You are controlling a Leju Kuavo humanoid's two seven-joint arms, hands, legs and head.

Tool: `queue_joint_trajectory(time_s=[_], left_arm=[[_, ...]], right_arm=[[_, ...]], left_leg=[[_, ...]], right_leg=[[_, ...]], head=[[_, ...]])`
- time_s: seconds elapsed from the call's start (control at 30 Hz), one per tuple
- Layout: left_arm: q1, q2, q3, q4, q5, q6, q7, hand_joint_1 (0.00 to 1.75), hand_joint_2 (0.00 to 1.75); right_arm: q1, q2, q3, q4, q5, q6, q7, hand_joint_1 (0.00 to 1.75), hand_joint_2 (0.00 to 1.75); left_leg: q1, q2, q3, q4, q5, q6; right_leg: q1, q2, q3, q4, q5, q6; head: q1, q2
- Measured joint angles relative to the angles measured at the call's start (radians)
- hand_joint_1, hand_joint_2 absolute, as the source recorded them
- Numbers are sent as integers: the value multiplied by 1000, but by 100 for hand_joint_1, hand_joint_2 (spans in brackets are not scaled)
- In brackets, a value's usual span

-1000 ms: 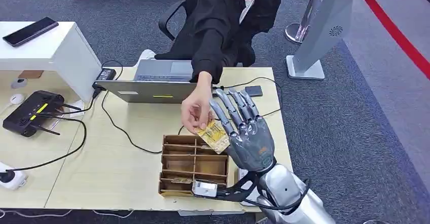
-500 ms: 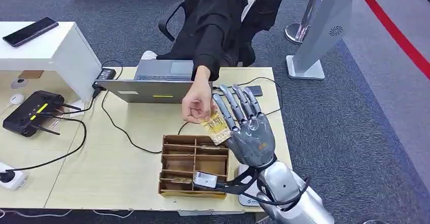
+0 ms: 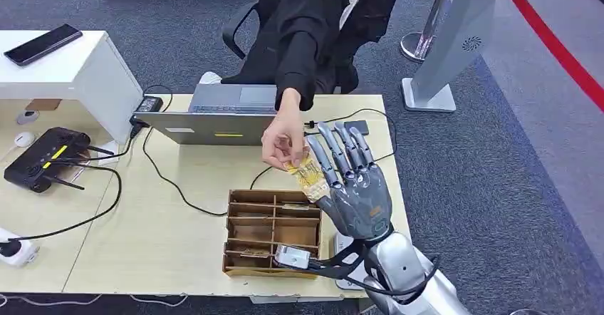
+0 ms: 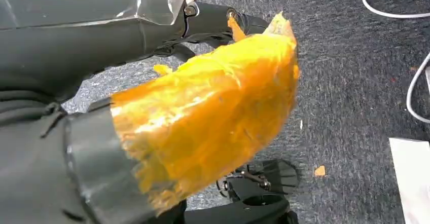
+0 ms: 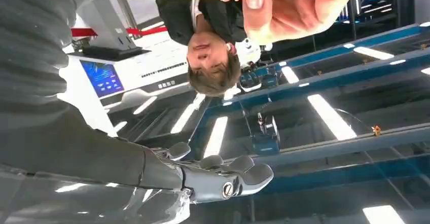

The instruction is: Pass the card to the sensor for recognition and then transmit it.

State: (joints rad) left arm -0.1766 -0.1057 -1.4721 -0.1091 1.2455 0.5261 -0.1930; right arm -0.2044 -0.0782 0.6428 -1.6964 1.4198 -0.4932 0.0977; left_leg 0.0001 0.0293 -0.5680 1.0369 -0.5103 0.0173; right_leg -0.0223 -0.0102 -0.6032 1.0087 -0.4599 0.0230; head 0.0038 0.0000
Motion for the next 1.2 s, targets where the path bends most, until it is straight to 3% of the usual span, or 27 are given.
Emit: queue_joint_trajectory(time_s=[0.03,0.07,0.1,0.13,1.07,1.2], left_arm=[[0,-1,0,0,0,0,0,0,0],[0,-2,0,0,1,0,0,0,0],[0,-2,0,0,2,0,-1,0,0],[0,-3,0,0,3,0,-1,0,0],[7,-5,0,0,29,3,-16,0,0],[12,-5,0,0,42,4,-23,0,0]], right_arm=[[1,0,-1,0,-1,0,0,0,175],[2,0,-2,-1,-3,0,-2,17,175],[2,0,-2,-1,-5,0,-4,145,175],[2,0,-3,-1,-6,0,-5,175,175],[11,8,-3,-9,-49,2,-39,175,175],[20,11,-2,-20,-99,4,-58,175,175]], left_leg=[[0,0,0,0,0,0],[0,0,0,0,0,0],[0,0,0,0,0,0],[0,0,0,0,0,0],[0,0,0,0,0,0],[0,0,0,0,0,0]], right_leg=[[0,0,0,0,0,0],[0,0,0,0,0,0],[0,0,0,0,0,0],[0,0,0,0,0,0],[0,0,0,0,0,0],[0,0,0,0,0,0]], head=[[0,0],[0,0],[0,0],[0,0],[0,0],[0,0]])
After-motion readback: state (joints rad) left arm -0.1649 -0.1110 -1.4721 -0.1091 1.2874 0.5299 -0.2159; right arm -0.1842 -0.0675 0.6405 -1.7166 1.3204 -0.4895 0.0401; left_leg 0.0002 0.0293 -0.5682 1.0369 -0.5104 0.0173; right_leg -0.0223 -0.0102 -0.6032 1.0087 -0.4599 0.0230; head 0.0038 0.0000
